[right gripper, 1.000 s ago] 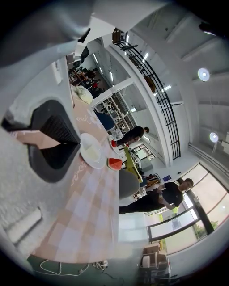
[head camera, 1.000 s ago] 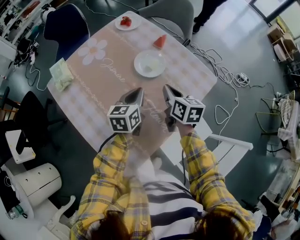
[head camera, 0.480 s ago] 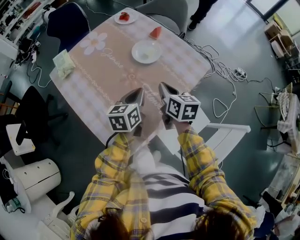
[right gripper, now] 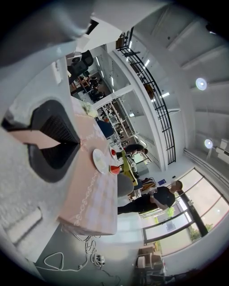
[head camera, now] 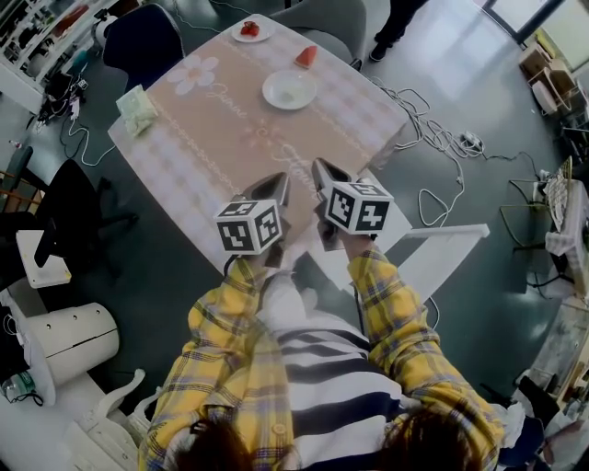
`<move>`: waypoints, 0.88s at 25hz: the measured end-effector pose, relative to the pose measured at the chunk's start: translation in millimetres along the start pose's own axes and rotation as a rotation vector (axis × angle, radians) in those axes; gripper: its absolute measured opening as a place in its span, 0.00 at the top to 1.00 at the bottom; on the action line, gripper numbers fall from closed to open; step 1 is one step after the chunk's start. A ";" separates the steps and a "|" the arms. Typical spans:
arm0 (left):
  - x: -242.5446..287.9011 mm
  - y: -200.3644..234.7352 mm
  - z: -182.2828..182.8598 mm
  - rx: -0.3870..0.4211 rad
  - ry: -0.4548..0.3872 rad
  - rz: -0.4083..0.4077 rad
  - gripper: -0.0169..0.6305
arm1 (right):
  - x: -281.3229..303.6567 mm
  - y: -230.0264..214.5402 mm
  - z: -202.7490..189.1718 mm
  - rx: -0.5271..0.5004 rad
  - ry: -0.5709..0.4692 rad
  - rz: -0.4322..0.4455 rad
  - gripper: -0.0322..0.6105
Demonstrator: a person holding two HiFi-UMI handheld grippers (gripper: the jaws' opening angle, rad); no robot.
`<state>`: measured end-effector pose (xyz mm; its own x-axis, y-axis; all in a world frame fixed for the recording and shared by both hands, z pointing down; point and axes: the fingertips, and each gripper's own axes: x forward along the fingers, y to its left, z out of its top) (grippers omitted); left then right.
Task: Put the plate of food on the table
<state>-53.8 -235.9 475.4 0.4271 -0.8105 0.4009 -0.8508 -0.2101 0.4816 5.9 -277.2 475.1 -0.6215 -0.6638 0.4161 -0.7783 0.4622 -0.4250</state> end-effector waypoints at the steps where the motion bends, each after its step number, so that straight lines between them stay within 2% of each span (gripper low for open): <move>1: -3.5 -3.0 -2.2 -0.002 0.001 -0.003 0.97 | -3.9 2.6 -1.5 0.001 -0.002 0.003 0.96; 22: -59.2 -36.3 -38.4 -0.025 -0.018 -0.024 0.97 | -77.8 44.3 -40.1 -0.073 -0.011 0.035 0.96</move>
